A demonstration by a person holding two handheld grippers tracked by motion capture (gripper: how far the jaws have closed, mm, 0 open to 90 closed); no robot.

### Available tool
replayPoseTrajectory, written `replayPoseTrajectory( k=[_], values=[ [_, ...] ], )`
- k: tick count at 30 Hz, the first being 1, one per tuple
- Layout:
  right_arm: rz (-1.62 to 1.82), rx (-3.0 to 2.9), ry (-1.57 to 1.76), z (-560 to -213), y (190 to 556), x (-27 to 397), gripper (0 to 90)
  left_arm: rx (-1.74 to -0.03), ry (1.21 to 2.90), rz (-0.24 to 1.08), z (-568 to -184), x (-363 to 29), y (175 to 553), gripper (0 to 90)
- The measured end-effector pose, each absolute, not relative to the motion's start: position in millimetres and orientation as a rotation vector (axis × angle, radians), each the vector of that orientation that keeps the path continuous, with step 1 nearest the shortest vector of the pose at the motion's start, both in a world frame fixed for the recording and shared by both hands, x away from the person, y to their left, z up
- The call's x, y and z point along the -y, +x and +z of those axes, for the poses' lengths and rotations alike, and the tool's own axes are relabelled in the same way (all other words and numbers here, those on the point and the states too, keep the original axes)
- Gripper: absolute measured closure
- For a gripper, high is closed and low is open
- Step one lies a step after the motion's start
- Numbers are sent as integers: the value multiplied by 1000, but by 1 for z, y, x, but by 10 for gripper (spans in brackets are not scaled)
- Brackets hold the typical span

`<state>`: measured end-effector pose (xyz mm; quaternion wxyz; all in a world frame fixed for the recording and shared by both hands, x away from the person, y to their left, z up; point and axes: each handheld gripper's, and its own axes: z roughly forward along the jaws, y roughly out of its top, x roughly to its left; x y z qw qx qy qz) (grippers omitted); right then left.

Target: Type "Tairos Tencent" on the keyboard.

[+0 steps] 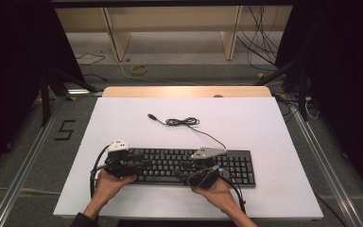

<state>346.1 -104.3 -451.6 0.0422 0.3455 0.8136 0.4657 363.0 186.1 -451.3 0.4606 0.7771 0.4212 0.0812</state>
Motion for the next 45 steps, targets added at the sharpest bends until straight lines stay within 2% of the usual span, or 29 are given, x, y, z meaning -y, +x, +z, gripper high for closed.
replayPoseTrajectory(
  k=[9,14,19,28,45],
  values=[
    [1397,-2509,1051,-454,355,90,682,-1029,1860,209,-451,-193,354,434],
    [1383,-2517,1050,-456,360,85,787,-1028,1847,213,-452,-198,349,417],
    [1359,-2535,1046,-459,363,79,853,-1029,1833,213,-454,-201,346,404],
    [1286,-2570,1049,-470,368,69,896,-1026,1823,213,-457,-205,342,374],
    [1237,-2604,1041,-479,370,61,900,-1020,1839,218,-459,-206,340,351]
  ],
)
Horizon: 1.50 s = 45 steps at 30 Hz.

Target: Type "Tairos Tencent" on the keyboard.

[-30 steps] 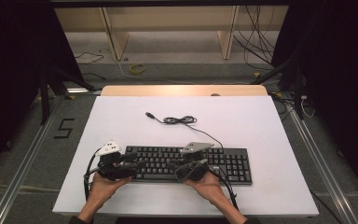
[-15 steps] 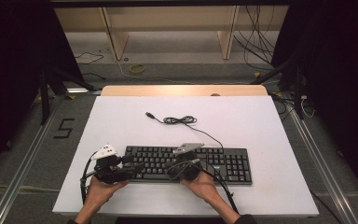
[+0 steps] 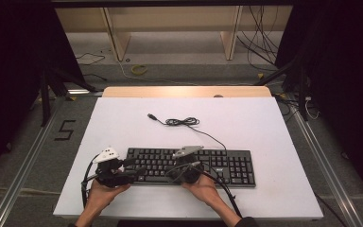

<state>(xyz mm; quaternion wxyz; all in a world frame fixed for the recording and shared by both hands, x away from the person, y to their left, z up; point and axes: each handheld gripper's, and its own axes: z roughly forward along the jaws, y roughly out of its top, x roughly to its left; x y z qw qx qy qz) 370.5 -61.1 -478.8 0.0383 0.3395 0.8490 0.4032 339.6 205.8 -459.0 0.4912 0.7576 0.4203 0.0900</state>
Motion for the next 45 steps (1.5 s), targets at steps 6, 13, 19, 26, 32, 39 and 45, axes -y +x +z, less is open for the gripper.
replayPoseTrajectory(
  k=[6,13,19,26,32,39,45],
  values=[
    [1217,-2609,1030,-483,370,59,900,-1021,1841,220,-459,-206,340,352],
    [1223,-2605,1049,-481,370,59,900,-1022,1849,224,-460,-206,341,354],
    [1335,-2543,1074,-469,371,73,794,-1027,1853,223,-461,-205,342,356],
    [1396,-2500,1084,-461,368,88,693,-1021,1864,224,-461,-202,342,369],
    [1433,-2483,1075,-458,364,97,613,-1016,1870,222,-461,-200,343,386],
    [1476,-2462,1079,-454,359,108,531,-1007,1884,216,-461,-198,343,425],
    [1481,-2440,1092,-452,356,117,473,-981,1908,210,-461,-194,344,534]
  ],
)
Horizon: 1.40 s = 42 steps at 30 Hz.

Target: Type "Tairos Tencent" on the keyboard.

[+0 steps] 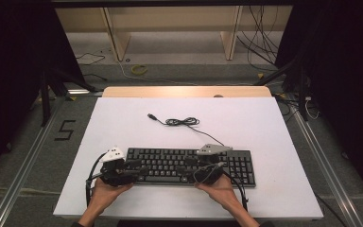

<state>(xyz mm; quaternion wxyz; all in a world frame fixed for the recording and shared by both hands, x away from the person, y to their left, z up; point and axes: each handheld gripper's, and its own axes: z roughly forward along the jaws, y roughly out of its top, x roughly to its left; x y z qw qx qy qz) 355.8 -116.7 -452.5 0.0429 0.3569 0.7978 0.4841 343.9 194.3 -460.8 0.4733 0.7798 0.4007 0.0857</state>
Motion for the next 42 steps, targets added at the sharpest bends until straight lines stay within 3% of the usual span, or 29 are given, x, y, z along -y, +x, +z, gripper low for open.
replayPoseTrajectory(
  k=[20,42],
  values=[
    [1481,-2392,1107,-452,344,143,419,-925,2033,196,-463,-181,351,885],
    [1477,-2390,1110,-451,338,149,403,-932,2126,166,-469,-167,360,890]
  ],
)
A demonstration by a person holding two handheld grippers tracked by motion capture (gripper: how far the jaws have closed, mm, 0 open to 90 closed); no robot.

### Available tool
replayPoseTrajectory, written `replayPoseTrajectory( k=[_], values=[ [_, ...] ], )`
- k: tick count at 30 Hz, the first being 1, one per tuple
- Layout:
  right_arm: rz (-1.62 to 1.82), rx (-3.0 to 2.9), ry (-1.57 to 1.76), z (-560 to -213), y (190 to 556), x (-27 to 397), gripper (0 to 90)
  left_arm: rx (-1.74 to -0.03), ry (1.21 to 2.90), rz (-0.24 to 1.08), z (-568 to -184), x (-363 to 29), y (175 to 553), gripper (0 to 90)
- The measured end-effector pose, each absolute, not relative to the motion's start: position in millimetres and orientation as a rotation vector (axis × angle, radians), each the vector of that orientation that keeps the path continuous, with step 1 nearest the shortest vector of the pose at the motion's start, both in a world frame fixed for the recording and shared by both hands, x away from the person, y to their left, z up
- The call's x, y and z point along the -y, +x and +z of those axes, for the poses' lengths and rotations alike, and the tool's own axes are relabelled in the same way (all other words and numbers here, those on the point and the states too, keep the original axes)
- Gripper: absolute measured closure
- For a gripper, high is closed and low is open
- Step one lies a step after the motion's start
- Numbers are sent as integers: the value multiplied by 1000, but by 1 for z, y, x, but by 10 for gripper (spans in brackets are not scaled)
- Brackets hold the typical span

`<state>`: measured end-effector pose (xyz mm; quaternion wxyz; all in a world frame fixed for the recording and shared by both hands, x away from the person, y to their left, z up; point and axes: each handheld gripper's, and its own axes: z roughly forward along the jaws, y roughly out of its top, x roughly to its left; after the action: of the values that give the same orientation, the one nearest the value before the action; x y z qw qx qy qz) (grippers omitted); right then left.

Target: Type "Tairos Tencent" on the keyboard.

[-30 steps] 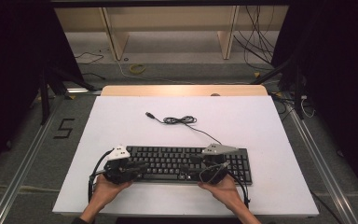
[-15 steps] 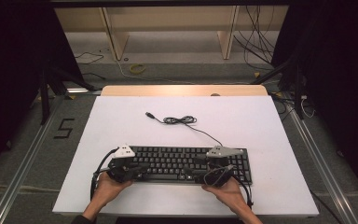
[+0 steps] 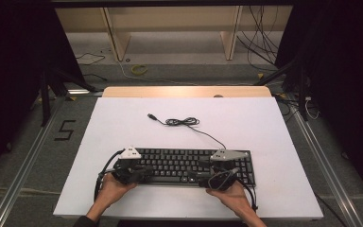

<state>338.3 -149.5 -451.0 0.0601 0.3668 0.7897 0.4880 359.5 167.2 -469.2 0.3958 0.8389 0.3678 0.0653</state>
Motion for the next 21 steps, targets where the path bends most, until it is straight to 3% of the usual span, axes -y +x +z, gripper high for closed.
replayPoseTrajectory(
  k=[21],
  values=[
    [1477,-2394,1108,-451,338,149,404,-958,2155,151,-478,-165,363,892]
  ],
)
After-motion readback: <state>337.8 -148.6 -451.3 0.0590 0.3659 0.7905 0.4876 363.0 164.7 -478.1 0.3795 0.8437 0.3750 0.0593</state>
